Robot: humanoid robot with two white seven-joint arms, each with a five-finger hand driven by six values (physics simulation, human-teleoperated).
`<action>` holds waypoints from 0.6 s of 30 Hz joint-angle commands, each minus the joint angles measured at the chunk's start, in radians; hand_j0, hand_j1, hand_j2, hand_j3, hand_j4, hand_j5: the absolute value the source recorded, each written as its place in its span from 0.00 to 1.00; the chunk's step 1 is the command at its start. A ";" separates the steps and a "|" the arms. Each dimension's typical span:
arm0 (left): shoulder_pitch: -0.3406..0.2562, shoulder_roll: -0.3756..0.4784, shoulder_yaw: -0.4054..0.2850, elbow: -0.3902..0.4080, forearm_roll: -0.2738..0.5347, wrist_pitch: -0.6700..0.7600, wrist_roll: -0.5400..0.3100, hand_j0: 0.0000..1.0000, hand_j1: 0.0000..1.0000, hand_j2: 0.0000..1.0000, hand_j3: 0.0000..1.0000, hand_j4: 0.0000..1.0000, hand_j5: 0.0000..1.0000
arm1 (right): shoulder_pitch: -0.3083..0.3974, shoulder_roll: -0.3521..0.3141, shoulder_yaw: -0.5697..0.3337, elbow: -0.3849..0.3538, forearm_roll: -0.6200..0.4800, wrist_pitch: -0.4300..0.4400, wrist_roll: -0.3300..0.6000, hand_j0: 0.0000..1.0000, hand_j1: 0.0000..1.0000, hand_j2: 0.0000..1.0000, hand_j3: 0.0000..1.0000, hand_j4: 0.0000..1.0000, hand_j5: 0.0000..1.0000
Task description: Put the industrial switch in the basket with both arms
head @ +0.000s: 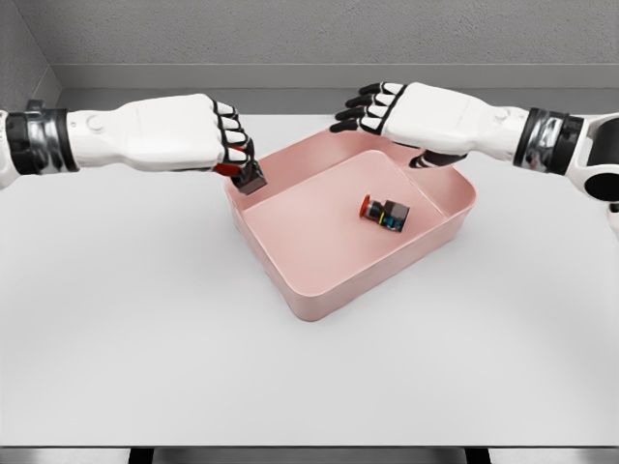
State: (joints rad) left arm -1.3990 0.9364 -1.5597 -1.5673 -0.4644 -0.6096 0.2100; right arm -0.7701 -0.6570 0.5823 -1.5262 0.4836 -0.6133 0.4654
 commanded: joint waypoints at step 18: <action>0.017 -0.153 0.021 0.035 -0.002 -0.001 -0.001 0.43 0.43 0.43 0.43 0.43 0.43 | 0.058 -0.227 -0.001 -0.051 -0.013 0.002 -0.117 1.00 1.00 1.00 1.00 1.00 1.00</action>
State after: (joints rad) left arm -1.3806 0.7953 -1.5407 -1.5392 -0.4731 -0.6094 0.2084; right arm -0.7118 -0.8580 0.5843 -1.5747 0.4767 -0.6128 0.3563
